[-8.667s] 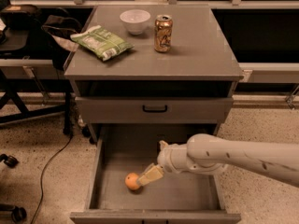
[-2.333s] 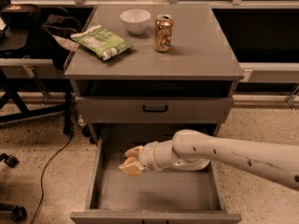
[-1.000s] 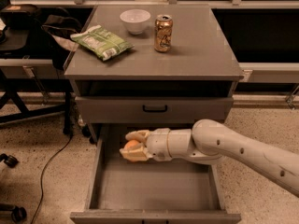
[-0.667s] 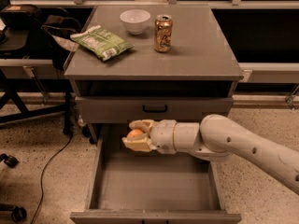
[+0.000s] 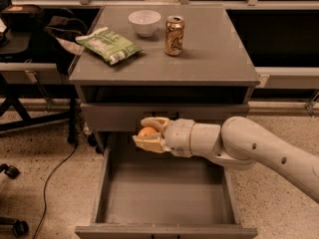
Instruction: Pick orange from middle drawer and place on counter
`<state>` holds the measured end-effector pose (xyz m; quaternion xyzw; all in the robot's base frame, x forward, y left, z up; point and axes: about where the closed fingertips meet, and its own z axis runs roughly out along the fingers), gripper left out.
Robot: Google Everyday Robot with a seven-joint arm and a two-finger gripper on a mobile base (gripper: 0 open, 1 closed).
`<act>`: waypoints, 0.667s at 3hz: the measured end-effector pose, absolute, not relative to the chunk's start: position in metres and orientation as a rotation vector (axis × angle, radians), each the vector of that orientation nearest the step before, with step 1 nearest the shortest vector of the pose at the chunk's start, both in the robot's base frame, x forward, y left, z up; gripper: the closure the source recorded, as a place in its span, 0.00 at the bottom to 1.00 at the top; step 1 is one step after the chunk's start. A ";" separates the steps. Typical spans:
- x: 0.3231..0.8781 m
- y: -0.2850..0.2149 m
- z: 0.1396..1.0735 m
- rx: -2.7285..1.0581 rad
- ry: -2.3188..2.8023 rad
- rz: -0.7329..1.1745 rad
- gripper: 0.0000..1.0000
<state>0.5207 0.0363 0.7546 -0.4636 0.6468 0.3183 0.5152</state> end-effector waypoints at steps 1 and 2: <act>0.522 0.032 0.770 -1.102 1.523 0.755 1.00; 0.523 0.012 0.825 -1.031 1.414 0.775 1.00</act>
Offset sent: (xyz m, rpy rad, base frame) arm 0.0033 -0.0451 0.1060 0.1846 -0.1411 -0.0366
